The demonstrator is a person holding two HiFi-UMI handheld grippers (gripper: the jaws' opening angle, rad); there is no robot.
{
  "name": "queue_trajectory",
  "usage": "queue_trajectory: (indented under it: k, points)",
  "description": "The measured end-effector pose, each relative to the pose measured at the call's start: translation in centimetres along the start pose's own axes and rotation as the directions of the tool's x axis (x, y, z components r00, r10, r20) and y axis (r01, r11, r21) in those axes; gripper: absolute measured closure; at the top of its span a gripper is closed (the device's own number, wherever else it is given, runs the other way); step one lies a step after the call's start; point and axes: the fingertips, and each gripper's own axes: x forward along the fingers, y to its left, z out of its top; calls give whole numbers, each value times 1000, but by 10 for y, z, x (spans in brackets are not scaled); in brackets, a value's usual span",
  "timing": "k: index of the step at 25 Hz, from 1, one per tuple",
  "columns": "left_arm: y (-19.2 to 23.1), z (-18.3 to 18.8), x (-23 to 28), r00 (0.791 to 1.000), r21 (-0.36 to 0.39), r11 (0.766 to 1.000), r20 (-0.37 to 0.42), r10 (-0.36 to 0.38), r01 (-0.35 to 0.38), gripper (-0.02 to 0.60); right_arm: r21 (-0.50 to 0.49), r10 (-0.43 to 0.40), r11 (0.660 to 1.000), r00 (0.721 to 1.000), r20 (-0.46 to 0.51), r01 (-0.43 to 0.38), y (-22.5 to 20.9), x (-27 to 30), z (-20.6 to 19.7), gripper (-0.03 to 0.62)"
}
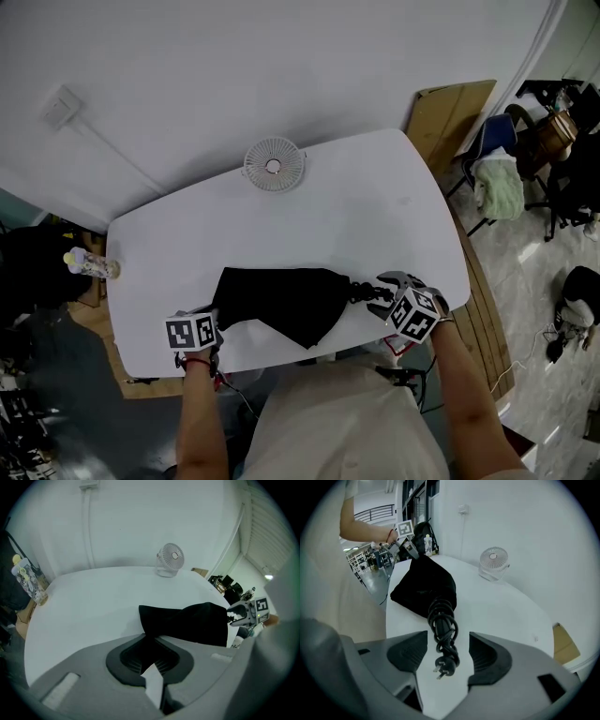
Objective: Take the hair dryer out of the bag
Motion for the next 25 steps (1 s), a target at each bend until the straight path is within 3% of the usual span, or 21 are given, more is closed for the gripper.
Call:
queue_trajectory:
  k: [3, 5, 7, 10, 14, 18, 25]
  points:
    - [0, 1, -1, 1000, 0, 1000, 4, -4, 4, 557, -32, -17, 999, 998, 62, 19, -1, -15, 36, 317]
    - [1, 1, 0, 1000, -1, 1000, 4, -4, 4, 557, -72, -24, 997, 997, 67, 28, 4, -13, 54, 358]
    - [0, 0, 1, 1000, 1, 1000, 3, -5, 5, 557, -85, -22, 996, 1000, 22, 24, 10, 0, 57, 359]
    - [-2, 0, 1, 1000, 3, 1000, 1, -10, 10, 557, -36, -9, 999, 998, -67, 7, 18, 23, 48, 295]
    - [-3, 2, 0, 1000, 6, 1000, 1, -12, 12, 557, 5, -48, 999, 990, -131, 49, 19, 39, 48, 301]
    - [-5, 1, 1, 1000, 17, 1000, -4, -15, 15, 557, -35, -69, 997, 979, -191, 64, 16, 46, 43, 341]
    - [-3, -1, 5, 1000, 26, 1000, -12, -13, 13, 557, -117, -68, 992, 964, -256, 39, 16, 60, 42, 312]
